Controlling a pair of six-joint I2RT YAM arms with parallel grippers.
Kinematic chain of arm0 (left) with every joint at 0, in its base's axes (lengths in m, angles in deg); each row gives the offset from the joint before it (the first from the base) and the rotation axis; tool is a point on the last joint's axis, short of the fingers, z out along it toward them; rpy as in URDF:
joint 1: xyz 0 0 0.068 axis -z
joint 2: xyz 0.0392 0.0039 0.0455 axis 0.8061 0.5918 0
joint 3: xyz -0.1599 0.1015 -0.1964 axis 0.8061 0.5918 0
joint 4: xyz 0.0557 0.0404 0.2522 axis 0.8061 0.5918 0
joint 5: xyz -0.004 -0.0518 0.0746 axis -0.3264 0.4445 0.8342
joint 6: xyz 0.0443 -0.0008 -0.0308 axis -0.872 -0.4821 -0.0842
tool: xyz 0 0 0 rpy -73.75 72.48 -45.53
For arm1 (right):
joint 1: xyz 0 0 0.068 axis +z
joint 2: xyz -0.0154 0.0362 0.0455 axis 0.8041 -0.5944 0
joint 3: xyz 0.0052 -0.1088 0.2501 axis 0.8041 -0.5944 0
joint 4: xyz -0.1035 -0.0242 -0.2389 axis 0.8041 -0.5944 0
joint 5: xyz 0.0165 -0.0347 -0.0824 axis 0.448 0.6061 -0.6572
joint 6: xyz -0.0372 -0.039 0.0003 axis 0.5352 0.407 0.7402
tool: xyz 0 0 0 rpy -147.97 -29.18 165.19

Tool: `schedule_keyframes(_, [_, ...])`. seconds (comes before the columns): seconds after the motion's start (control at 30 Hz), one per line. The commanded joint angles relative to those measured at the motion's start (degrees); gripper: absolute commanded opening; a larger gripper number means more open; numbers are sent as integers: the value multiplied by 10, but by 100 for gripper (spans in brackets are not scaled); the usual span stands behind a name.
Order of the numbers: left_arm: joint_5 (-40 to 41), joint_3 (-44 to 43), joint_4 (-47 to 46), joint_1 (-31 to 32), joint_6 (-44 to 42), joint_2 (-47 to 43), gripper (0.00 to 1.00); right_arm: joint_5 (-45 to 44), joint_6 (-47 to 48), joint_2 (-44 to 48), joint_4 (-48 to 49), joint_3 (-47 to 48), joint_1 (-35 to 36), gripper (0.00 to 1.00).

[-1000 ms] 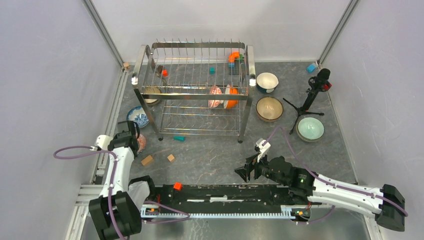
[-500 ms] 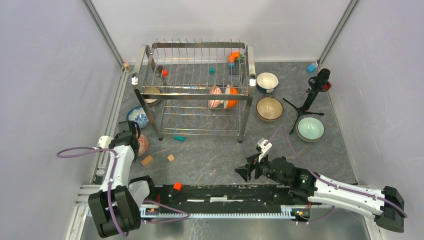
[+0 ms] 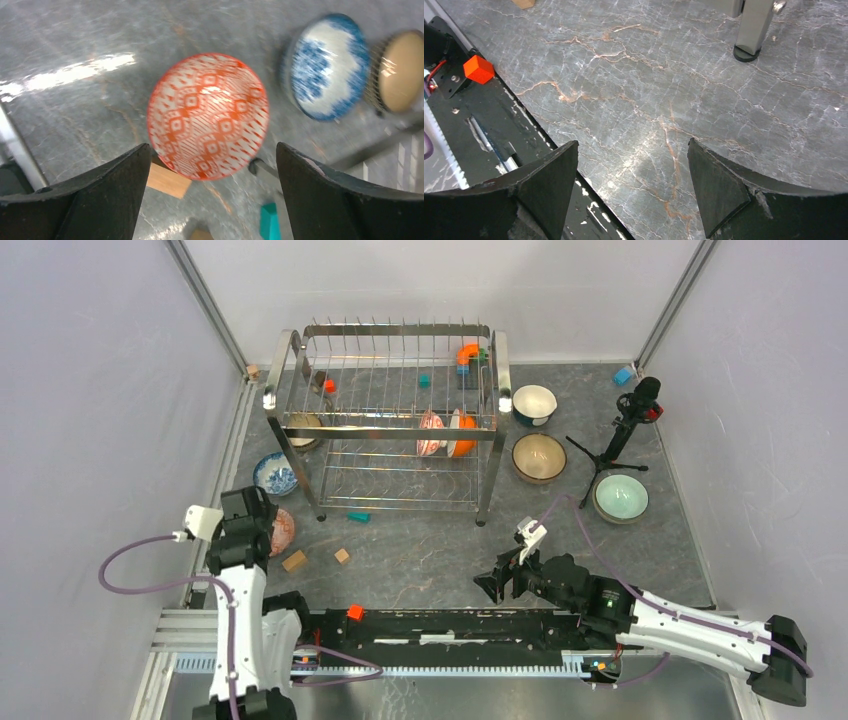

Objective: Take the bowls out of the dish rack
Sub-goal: Place the bowl at the center of the board, then pick up the bowl from the dish rack.

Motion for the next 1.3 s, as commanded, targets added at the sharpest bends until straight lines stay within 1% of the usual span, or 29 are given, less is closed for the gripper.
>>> schedule_keyframes(0.0, [-113, -50, 10, 10, -131, -60, 100, -27, 17, 0, -2, 17, 1, 86])
schedule_keyframes(0.07, [-134, -58, 22, 40, -158, -76, 100, -35, 20, -9, 0, 19, 1, 86])
schedule_keyframes(0.13, [-140, -61, 22, 100, -162, -95, 100, -37, 22, -24, 9, 20, 1, 86])
schedule_keyframes(0.2, [-133, -61, 20, 180, -154, -118, 100, -40, 22, -44, 21, 22, 1, 86])
schedule_keyframes(0.27, [-128, -55, 20, 239, -143, -136, 100, -43, 23, -65, 35, 25, 1, 86])
schedule_keyframes(0.43, [-109, -28, 28, 355, -96, -183, 100, -56, 17, -105, 65, 29, 1, 86])
schedule_keyframes(0.57, [-123, -4, 3, 397, -86, -199, 99, -91, 14, -109, 71, 32, 0, 86])
schedule_keyframes(0.6, [-129, 8, -9, 403, -85, -204, 97, -104, 15, -106, 71, 32, 1, 86])
schedule_keyframes(0.73, [-162, 56, -95, 424, -89, -220, 91, -150, 39, -78, 75, 31, 1, 86])
schedule_keyframes(0.83, [-148, 85, -163, 462, -98, -216, 89, -182, 58, -50, 87, 24, 0, 86])
schedule_keyframes(0.97, [-99, 124, -302, 535, -120, -191, 89, -210, 69, -32, 92, 20, 0, 86])
schedule_keyframes(1.03, [-70, 150, -394, 575, -145, -169, 87, -215, 69, -25, 91, 18, 0, 86])
schedule_keyframes(1.17, [21, 207, -640, 663, -233, -85, 87, -217, 65, 4, 93, -2, 0, 86])
schedule_keyframes(1.2, [31, 222, -715, 675, -263, -53, 87, -217, 65, 14, 96, -8, 0, 86])
schedule_keyframes(1.27, [51, 257, -898, 688, -328, 24, 87, -211, 64, 36, 102, -22, 0, 86])
